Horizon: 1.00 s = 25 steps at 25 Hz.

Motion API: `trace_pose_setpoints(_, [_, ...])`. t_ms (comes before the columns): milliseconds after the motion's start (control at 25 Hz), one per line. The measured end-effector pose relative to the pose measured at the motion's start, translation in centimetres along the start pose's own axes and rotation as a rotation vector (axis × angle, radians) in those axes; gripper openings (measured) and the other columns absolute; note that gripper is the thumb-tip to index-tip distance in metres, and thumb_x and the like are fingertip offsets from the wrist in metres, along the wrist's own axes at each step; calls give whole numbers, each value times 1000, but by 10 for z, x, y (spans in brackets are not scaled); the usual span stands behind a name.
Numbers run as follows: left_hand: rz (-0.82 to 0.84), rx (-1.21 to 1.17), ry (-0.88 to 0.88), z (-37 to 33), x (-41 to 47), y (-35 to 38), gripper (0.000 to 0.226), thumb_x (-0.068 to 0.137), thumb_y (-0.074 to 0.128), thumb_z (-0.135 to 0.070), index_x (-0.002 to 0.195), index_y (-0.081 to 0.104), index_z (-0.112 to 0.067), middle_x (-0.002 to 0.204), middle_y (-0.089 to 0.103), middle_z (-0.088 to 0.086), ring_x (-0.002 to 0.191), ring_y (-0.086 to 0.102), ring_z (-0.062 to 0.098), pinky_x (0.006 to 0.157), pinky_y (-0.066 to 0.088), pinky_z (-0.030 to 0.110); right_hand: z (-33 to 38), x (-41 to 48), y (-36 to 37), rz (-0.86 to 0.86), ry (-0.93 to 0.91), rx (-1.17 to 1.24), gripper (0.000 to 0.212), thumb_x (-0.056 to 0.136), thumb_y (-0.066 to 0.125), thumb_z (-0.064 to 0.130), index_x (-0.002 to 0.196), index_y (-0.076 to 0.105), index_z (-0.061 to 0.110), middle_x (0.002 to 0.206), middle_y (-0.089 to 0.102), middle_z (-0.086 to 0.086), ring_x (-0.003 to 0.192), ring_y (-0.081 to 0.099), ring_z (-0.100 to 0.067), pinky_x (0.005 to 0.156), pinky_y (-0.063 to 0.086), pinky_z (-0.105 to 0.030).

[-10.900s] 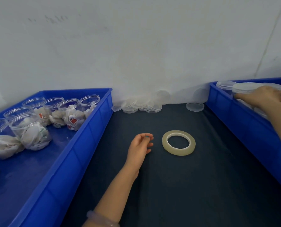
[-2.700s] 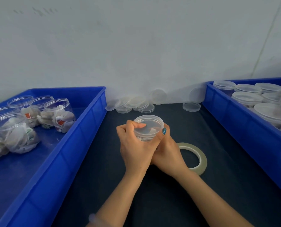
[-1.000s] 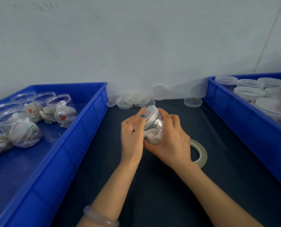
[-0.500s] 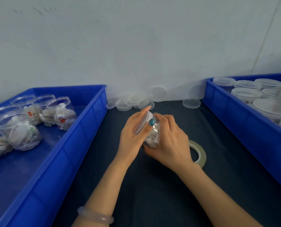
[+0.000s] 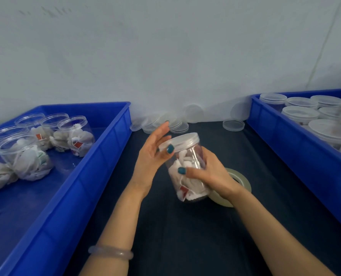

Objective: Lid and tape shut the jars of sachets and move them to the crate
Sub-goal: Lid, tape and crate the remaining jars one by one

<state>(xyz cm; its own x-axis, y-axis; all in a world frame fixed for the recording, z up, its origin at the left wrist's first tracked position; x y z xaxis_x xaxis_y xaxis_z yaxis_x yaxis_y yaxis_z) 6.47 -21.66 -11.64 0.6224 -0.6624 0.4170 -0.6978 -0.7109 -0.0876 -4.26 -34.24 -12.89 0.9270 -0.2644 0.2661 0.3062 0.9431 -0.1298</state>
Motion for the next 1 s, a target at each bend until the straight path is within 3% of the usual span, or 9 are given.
trace_pose_setpoints(160, [-140,-103,-60,15,2,-8,52,87,68,-42,133,59,-18,131,66,-3,123,61,13,110,45,42,-4,1,-6,-262,30,-27,67,55,83,48,114,56,31,103,70,15,94,69,-6,71,54,-19])
trace_pose_setpoints(240, [-106,-72,-87,14,2,1,50,87,70,-47,131,61,-26,125,69,-9,120,62,12,99,51,28,-4,0,-2,-369,38,-390,73,57,77,61,120,46,40,112,59,23,96,61,1,74,49,-21])
trace_pose_setpoints(320, [-90,-5,-107,10,1,11,64,73,77,-53,132,57,-36,119,67,-25,115,61,-3,83,50,10,-3,-1,8,-369,-35,-768,81,59,71,67,127,34,43,118,43,26,90,53,2,70,43,-23])
trace_pose_setpoints(400, [-118,62,-116,8,-1,14,74,62,79,-61,130,56,-42,115,65,-33,112,58,-13,80,49,9,-4,-1,14,-331,-120,-872,87,58,71,67,131,32,41,119,41,23,86,53,1,65,39,-21])
trace_pose_setpoints(520, [-122,124,-116,6,-3,13,67,65,81,-58,127,61,-41,123,65,-23,119,57,-3,97,52,25,-7,-2,13,-248,-94,-716,87,57,71,70,130,33,44,122,43,26,92,56,3,68,42,-17])
trace_pose_setpoints(640, [-86,159,-107,2,-4,14,52,76,81,-47,124,64,-38,121,67,-21,119,59,0,102,51,34,-10,-2,6,-201,-55,-571,82,55,77,65,125,37,50,122,49,28,105,55,7,80,50,-20])
trace_pose_setpoints(840, [-45,192,-55,-5,-5,15,44,81,81,-31,123,67,-33,119,68,-21,118,59,-2,103,50,32,-16,-1,2,-79,7,-360,75,58,86,50,123,48,42,116,61,21,108,60,0,91,54,-32])
trace_pose_setpoints(920, [-73,228,-27,-6,-4,16,43,78,84,-31,117,67,-33,115,68,-22,115,59,-2,100,50,28,-16,1,1,-23,16,-322,80,61,88,43,128,44,39,122,58,22,114,57,1,95,51,-29])
trace_pose_setpoints(1000, [-127,269,8,-7,-4,18,42,75,86,-31,112,67,-33,112,67,-25,112,58,-6,94,47,15,-14,2,-6,9,49,-436,91,62,88,41,136,34,36,130,48,20,122,48,0,100,46,-26])
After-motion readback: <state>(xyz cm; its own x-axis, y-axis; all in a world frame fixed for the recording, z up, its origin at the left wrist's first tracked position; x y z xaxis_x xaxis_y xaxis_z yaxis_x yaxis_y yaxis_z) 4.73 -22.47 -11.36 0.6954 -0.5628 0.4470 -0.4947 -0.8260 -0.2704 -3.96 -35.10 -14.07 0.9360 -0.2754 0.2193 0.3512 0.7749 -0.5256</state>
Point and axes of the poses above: each hand's wrist, its own x-axis towards the middle knuckle, its own y-axis out of the palm, z = x × y, the point moved 3 cm from there along x, towards the middle knuckle
